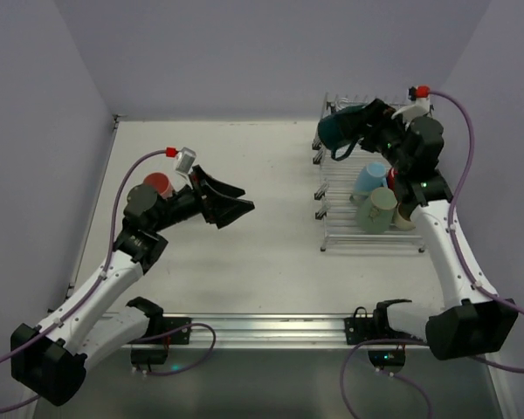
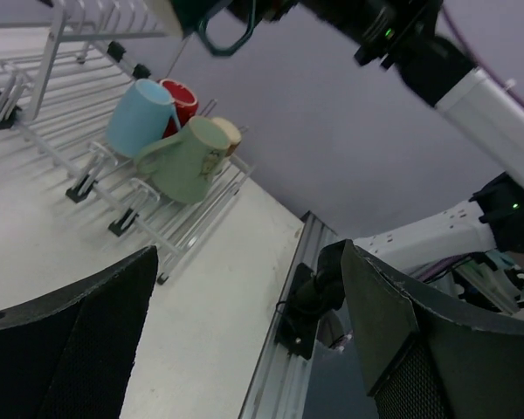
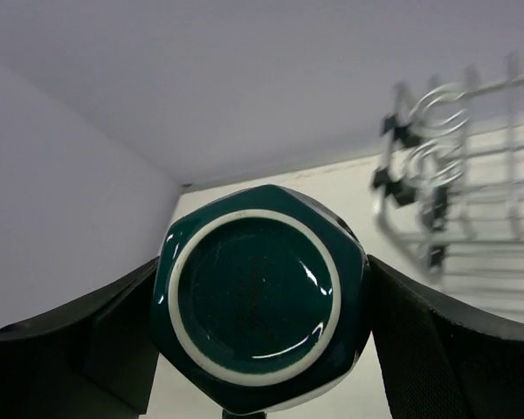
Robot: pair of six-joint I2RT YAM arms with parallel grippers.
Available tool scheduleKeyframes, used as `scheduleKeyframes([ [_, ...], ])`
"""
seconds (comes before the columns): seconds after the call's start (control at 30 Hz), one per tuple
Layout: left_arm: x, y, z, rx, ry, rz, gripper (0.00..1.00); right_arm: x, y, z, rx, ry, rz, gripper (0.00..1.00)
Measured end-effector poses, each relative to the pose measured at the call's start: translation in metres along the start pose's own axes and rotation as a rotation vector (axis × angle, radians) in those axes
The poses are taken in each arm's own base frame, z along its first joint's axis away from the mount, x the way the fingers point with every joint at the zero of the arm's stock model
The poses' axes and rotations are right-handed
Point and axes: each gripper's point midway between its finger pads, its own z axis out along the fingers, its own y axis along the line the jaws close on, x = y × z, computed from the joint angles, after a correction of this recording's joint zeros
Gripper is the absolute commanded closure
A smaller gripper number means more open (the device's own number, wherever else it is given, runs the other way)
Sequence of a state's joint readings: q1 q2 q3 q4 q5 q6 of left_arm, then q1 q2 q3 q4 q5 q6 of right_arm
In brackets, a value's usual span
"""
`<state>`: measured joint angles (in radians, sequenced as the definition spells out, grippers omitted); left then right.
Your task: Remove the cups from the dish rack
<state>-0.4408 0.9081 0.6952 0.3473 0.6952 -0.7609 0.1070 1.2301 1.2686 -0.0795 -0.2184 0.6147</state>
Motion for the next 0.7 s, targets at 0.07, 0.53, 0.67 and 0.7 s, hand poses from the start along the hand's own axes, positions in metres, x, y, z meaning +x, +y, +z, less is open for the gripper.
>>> scheduleKeyframes([
  [0.07, -0.005, -0.011, 0.005, 0.035, -0.026, -0.013, 0.14, 0.033, 0.022, -0.008, -0.105, 0.052, 0.078, 0.73],
  [0.53, -0.014, -0.023, 0.025, 0.034, -0.16, -0.133, 0.29, 0.151, 0.112, -0.06, -0.517, 0.299, 0.457, 0.72],
  [0.67, -0.016, -0.023, 0.027, 0.018, -0.178, -0.146, 0.3, 0.142, 0.12, -0.071, -0.56, 0.273, 0.475, 0.72],
  [0.7, -0.015, -0.023, 0.027, 0.016, -0.18, -0.149, 0.3, 0.137, 0.122, -0.074, -0.573, 0.261, 0.475, 0.71],
])
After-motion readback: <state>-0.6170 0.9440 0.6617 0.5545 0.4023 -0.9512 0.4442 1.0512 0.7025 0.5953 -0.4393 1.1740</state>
